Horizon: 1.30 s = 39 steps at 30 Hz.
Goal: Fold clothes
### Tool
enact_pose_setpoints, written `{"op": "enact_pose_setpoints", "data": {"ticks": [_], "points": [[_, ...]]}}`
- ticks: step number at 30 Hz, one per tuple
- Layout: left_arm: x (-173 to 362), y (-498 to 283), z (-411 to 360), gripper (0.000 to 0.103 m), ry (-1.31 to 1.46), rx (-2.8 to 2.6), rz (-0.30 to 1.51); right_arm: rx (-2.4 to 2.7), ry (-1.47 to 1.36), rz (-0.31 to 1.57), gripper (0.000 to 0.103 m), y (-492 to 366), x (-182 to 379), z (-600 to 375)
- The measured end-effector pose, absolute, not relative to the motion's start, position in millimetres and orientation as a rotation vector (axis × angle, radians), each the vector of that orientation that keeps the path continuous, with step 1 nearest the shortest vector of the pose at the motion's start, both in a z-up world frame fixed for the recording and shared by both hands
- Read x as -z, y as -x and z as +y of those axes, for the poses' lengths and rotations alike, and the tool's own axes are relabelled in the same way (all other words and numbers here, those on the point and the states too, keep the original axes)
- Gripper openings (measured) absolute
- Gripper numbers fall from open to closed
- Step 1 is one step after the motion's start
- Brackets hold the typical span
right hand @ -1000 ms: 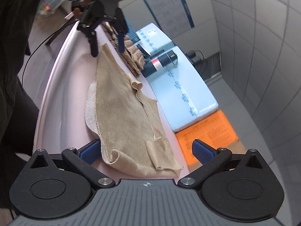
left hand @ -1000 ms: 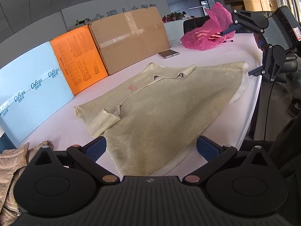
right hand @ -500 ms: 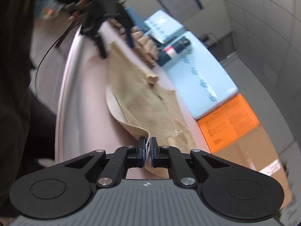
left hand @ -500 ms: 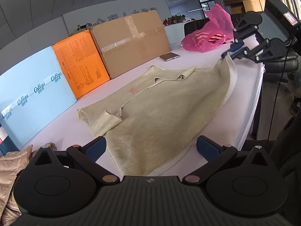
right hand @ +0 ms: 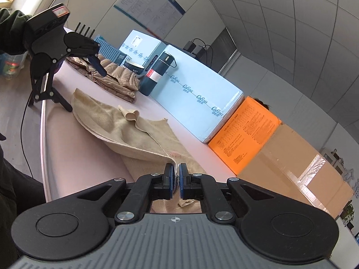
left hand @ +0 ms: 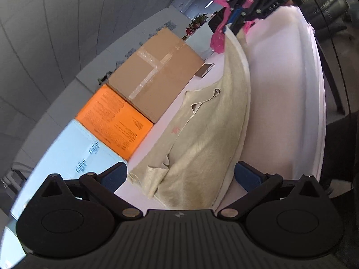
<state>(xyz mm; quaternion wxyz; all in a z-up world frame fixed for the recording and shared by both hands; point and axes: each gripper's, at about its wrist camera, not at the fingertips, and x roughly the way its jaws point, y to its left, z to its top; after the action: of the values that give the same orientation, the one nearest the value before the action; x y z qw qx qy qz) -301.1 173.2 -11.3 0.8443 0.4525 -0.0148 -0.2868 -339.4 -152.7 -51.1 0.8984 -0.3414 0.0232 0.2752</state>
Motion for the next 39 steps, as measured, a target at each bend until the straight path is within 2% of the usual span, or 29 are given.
{"op": "enact_pose_setpoints", "data": {"ticks": [2, 3, 4, 5, 6, 7, 9, 12, 24, 29, 33, 34, 35, 36, 37, 38, 39], "points": [[13, 305, 169, 0.101, -1.012, 0.603, -0.062, -0.570, 0.695, 0.044, 0.005, 340, 49, -154], [12, 304, 169, 0.087, -1.012, 0.617, -0.052, -0.570, 0.689, 0.040, 0.005, 340, 47, -154], [11, 303, 168, 0.062, -1.012, 0.625, -0.039, -0.569, 0.682, 0.036, 0.005, 341, 46, -154], [11, 300, 167, 0.048, -1.014, 0.617, -0.018, -0.569, 0.678, 0.033, 0.005, 341, 45, -155], [12, 297, 165, 0.027, -1.019, 0.607, -0.001, -0.569, 0.675, 0.031, 0.005, 341, 44, -155], [15, 295, 164, 0.015, -1.031, 0.596, 0.006, -0.568, 0.672, 0.028, 0.005, 342, 44, -155], [18, 292, 165, 0.007, -1.021, 0.599, 0.017, -0.567, 0.674, 0.026, 0.005, 342, 44, -155], [15, 288, 167, 0.004, -0.965, 0.582, 0.008, -0.562, 0.672, 0.029, 0.005, 343, 46, -156], [-26, 242, 162, 0.004, -0.943, 0.457, -0.031, -0.525, 0.676, 0.000, 0.005, 304, 33, -157], [-49, 187, 148, 0.004, -0.933, 0.425, -0.001, -0.514, 0.670, 0.014, 0.005, 253, 18, -155], [-51, 118, 132, 0.008, -0.877, 0.384, 0.127, -0.487, 0.590, 0.118, 0.006, 185, 14, -159], [-49, 100, 128, 0.014, -0.857, 0.380, 0.184, -0.479, 0.542, 0.179, 0.006, 163, 15, -161], [-45, 84, 124, 0.024, -0.834, 0.371, 0.229, -0.470, 0.495, 0.240, 0.007, 141, 16, -163], [-42, 70, 122, 0.050, -0.808, 0.362, 0.273, -0.451, 0.424, 0.292, 0.013, 121, 20, -169], [-40, 58, 121, 0.084, -0.767, 0.350, 0.318, -0.429, 0.347, 0.341, 0.019, 103, 24, -175], [-38, 47, 121, 0.089, -0.722, 0.339, 0.356, -0.425, 0.263, 0.356, 0.039, 93, 29, -183], [-37, 41, 124, 0.088, -0.668, 0.328, 0.372, -0.425, 0.176, 0.360, 0.051, 87, 34, -192]]}}
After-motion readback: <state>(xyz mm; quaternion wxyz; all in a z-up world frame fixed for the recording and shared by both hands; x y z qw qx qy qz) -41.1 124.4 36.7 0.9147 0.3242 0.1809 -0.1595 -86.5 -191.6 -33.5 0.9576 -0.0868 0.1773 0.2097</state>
